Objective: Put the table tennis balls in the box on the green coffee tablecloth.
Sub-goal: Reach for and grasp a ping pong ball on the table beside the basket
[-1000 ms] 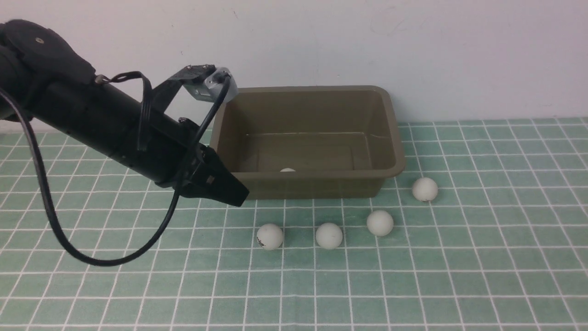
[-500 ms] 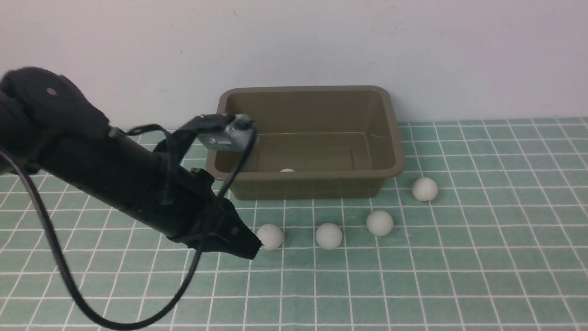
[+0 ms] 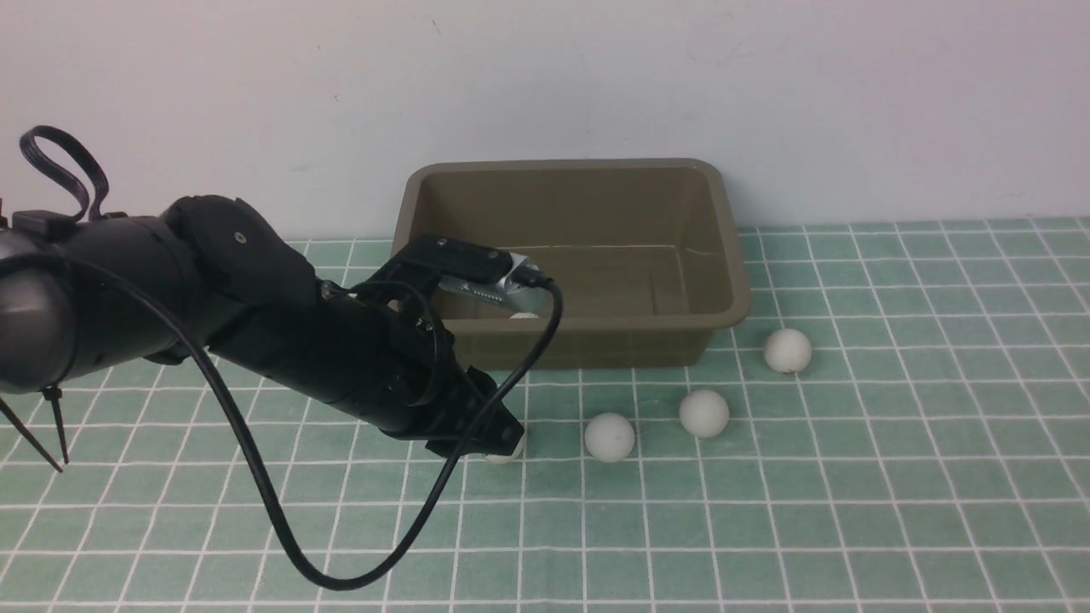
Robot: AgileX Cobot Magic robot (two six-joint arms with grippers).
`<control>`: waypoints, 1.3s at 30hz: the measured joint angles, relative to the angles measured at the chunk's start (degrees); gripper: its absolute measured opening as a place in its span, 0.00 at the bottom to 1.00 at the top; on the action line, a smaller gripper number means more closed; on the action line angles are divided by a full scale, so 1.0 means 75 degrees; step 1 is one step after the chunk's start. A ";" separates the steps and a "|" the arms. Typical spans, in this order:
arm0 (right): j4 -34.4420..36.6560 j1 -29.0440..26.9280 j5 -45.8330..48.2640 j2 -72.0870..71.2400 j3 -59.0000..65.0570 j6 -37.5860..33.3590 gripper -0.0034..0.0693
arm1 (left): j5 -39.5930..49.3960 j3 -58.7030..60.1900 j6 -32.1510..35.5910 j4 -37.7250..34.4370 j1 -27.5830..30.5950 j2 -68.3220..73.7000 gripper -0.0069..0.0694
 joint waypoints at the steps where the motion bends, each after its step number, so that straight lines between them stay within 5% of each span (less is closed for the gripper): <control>1: 0.0000 0.0000 0.0003 0.0000 0.0000 0.0000 0.35 | -0.0071 0.0000 0.0004 -0.0016 0.0000 0.0000 0.51; 6: 0.0000 0.0000 0.0027 0.0000 0.0000 0.0000 0.35 | -0.0526 0.0000 0.0034 -0.0404 0.0000 0.0194 0.64; 28: 0.0000 0.0000 0.0020 0.0000 0.0000 0.0000 0.35 | -0.2030 0.0000 0.0411 -0.0909 0.0000 0.1176 0.65; 39: 0.0000 0.0000 -0.0119 0.0000 0.0000 0.0000 0.35 | -0.2187 0.0000 0.1966 -0.2420 0.0000 0.1988 0.65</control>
